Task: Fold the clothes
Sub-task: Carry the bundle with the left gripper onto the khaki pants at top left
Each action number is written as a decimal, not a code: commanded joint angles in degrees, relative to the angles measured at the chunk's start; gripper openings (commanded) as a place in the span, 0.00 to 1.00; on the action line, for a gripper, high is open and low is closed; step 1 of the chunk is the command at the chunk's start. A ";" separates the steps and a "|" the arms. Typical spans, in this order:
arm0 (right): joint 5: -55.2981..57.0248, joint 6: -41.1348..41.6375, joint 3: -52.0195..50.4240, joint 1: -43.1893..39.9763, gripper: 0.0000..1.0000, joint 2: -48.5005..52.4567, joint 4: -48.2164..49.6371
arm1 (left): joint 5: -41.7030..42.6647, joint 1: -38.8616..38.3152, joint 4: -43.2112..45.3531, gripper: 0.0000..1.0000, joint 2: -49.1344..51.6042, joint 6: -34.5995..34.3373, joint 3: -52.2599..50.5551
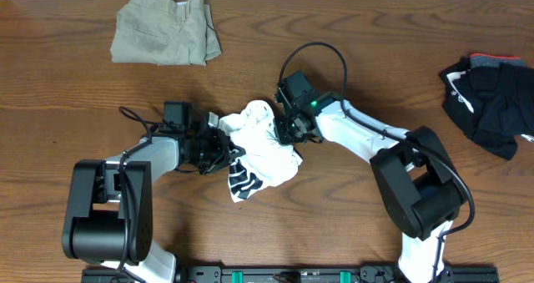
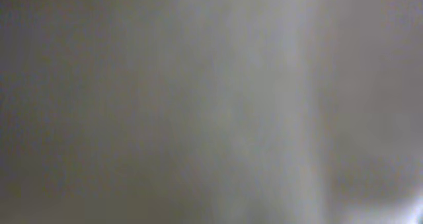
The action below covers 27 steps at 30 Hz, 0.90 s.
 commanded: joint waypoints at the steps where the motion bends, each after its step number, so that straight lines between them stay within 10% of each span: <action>1: 1.11 6.56 -1.66 -3.15 0.15 0.83 -2.89 | -7.87 -0.52 0.11 0.06 -0.31 -2.01 3.10; 27: 0.68 3.78 -1.66 -14.38 0.20 0.44 -18.45 | -32.39 4.50 13.31 0.06 1.70 -15.98 39.93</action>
